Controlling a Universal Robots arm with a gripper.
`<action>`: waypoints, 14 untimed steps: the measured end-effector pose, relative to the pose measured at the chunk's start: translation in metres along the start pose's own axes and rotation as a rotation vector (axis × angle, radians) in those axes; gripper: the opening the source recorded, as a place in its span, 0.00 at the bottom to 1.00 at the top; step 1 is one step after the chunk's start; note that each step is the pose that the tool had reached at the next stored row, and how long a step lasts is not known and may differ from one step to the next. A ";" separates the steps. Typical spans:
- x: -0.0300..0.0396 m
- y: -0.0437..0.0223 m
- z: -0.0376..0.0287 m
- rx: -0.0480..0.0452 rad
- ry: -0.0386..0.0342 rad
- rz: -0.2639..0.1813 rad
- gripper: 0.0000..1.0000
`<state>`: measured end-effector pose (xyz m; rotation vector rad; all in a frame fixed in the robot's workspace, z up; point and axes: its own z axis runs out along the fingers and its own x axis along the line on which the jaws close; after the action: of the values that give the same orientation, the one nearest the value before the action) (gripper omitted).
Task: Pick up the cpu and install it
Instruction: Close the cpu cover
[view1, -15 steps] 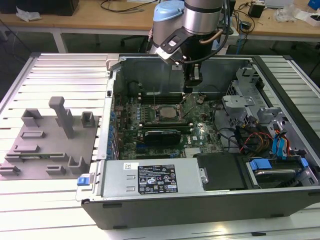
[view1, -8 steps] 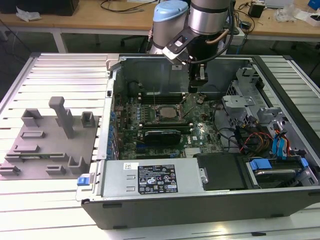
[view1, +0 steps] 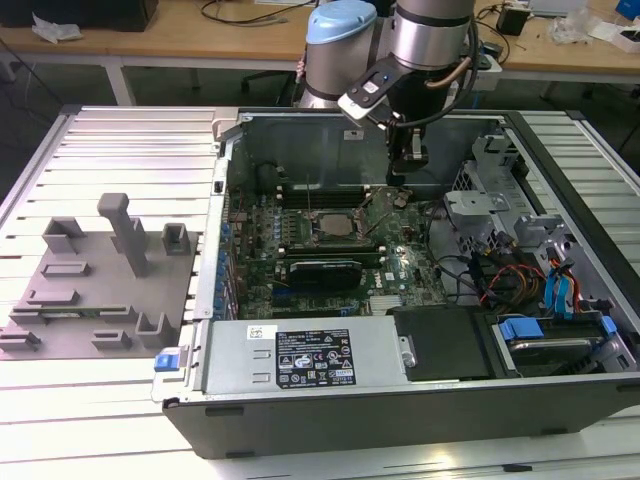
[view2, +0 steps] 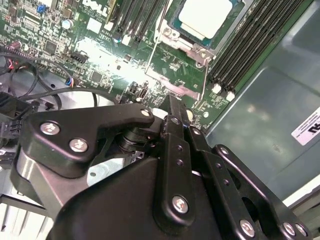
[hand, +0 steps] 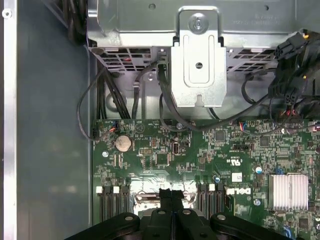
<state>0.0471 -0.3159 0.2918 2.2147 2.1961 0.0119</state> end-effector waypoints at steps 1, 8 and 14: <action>0.0000 0.0000 0.0000 0.0000 0.0000 0.000 0.11; 0.0001 0.0066 0.0051 0.0000 0.0001 0.000 0.11; 0.0003 0.0165 0.0172 0.0025 -0.0001 0.000 0.11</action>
<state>0.0640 -0.3159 0.2749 2.2160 2.1972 0.0092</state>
